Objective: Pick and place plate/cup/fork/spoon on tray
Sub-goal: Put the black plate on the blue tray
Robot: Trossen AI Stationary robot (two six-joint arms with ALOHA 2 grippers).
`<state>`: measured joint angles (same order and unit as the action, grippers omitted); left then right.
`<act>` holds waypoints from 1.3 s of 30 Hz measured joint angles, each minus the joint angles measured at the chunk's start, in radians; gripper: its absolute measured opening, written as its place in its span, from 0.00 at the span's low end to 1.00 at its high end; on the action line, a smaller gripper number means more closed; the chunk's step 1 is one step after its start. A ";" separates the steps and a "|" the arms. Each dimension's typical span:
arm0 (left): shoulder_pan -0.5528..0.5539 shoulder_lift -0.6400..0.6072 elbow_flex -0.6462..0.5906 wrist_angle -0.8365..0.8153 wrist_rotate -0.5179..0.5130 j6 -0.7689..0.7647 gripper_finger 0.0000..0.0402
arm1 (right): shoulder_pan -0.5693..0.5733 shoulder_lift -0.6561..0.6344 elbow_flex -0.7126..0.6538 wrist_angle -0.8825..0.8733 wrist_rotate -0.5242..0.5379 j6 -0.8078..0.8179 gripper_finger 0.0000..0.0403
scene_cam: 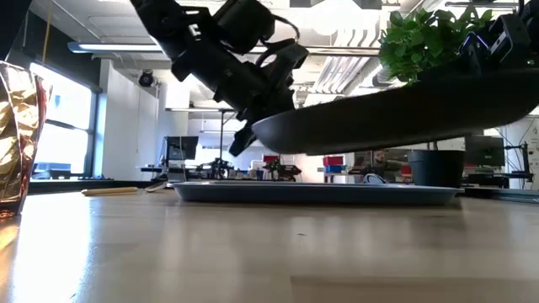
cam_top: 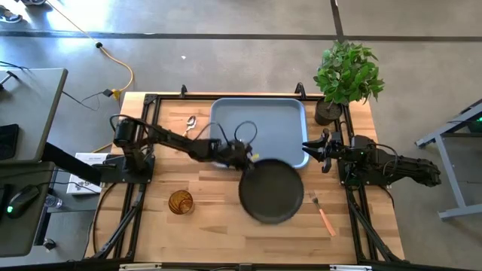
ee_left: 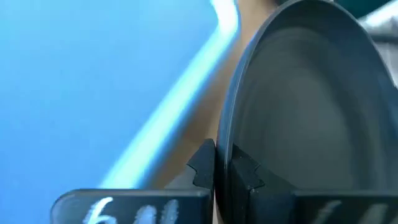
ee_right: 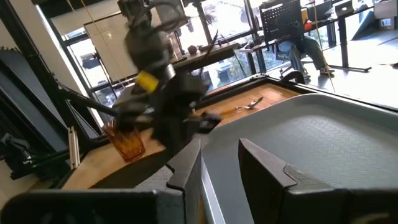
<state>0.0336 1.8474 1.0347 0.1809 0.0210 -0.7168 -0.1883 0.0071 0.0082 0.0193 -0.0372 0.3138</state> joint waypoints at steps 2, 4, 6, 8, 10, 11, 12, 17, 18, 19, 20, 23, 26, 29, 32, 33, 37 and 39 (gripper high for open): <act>0.043 -0.018 0.000 -0.014 -0.006 0.014 0.01 | 0.000 0.000 0.000 0.000 0.000 0.000 0.24; 0.086 -0.033 0.000 -0.028 -0.017 0.033 0.01 | 0.000 0.000 0.000 0.000 0.000 0.000 0.24; 0.130 -0.047 0.000 -0.063 -0.037 0.062 0.01 | 0.000 0.000 0.000 0.000 0.000 0.000 0.24; 0.173 -0.056 0.000 -0.092 -0.053 0.068 0.01 | 0.000 0.000 0.000 0.000 0.000 0.000 0.24; 0.215 -0.066 0.000 -0.108 -0.055 0.074 0.01 | 0.000 0.000 0.000 0.000 0.000 0.000 0.24; 0.234 -0.067 0.000 -0.108 -0.055 0.088 0.01 | 0.000 0.000 0.000 0.000 0.000 0.000 0.24; 0.254 -0.067 0.000 -0.108 -0.056 0.095 0.01 | 0.000 0.000 0.000 0.000 0.000 0.000 0.24; 0.338 -0.066 0.000 -0.114 -0.082 0.080 0.01 | 0.000 0.000 0.000 0.000 0.000 0.000 0.24; 0.353 -0.066 0.000 -0.116 -0.093 0.071 0.01 | 0.000 0.000 0.000 0.000 0.000 0.000 0.24; 0.369 -0.066 0.000 -0.122 -0.101 0.059 0.01 | 0.000 0.000 0.000 0.000 0.000 0.000 0.24; 0.383 -0.066 0.000 -0.128 -0.103 0.046 0.01 | 0.000 0.000 0.000 0.000 0.000 0.000 0.24; 0.421 -0.066 0.000 -0.151 -0.104 0.010 0.01 | 0.000 0.000 0.000 0.000 0.000 0.000 0.24; 0.444 -0.066 0.000 -0.196 -0.105 -0.023 0.01 | 0.000 0.000 0.000 0.000 0.000 0.000 0.24; 0.452 -0.066 0.000 -0.231 -0.104 -0.051 0.01 | 0.000 0.000 0.000 0.000 0.000 0.000 0.24; 0.452 -0.061 0.000 -0.247 -0.107 -0.068 0.01 | 0.000 0.000 0.000 0.000 0.000 0.000 0.24; 0.452 -0.060 0.000 -0.248 -0.107 -0.069 0.01 | 0.000 0.000 0.000 0.000 0.000 0.000 0.24; 0.451 -0.060 0.001 -0.274 -0.108 -0.091 0.01 | 0.000 0.000 0.000 0.000 0.000 0.000 0.24; 0.451 -0.060 0.001 -0.302 -0.109 -0.092 0.01 | 0.000 0.000 0.000 0.000 0.000 0.000 0.24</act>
<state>0.4850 1.7870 1.0355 -0.1215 -0.0875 -0.8085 -0.1879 0.0071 0.0082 0.0195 -0.0372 0.3138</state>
